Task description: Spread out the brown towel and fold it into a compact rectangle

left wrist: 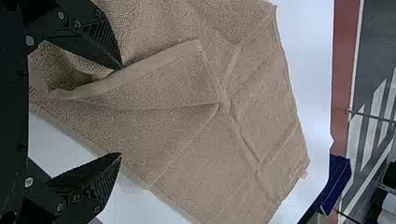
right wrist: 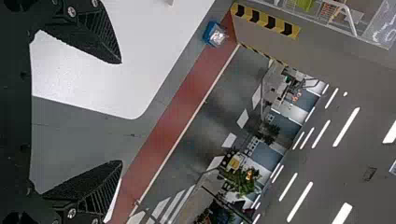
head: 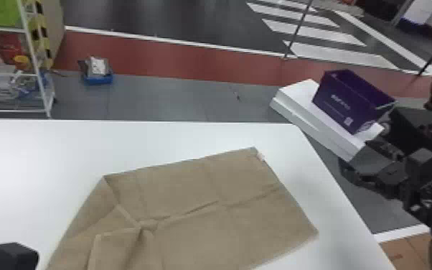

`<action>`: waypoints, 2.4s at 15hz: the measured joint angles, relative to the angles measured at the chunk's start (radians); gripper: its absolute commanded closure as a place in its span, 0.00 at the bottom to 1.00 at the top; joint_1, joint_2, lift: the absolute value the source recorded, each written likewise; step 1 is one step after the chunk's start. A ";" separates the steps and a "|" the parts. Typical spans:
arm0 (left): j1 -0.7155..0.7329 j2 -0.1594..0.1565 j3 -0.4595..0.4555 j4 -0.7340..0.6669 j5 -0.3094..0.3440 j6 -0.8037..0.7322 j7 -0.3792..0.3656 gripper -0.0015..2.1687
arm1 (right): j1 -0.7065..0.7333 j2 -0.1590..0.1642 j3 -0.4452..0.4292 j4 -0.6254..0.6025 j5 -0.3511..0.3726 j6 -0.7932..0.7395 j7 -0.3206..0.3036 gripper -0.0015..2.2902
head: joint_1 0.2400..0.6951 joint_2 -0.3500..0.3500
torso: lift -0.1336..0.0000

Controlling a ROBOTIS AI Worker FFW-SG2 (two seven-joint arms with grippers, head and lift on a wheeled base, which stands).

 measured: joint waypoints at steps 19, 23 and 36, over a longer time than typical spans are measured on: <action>-0.060 -0.007 0.005 0.069 -0.004 -0.030 0.000 0.82 | 0.014 0.001 -0.008 0.005 -0.012 -0.003 0.000 0.06 | 1.00 0.00 | 0.07; -0.061 -0.008 0.029 0.015 0.009 -0.050 0.011 0.82 | 0.013 0.000 -0.009 0.008 -0.012 -0.003 0.000 0.06 | 1.00 0.00 | 0.07; -0.458 -0.028 0.400 0.225 0.145 -0.019 0.080 0.82 | 0.057 0.028 -0.052 -0.052 0.003 0.016 0.016 0.06 | 1.00 0.00 | 0.07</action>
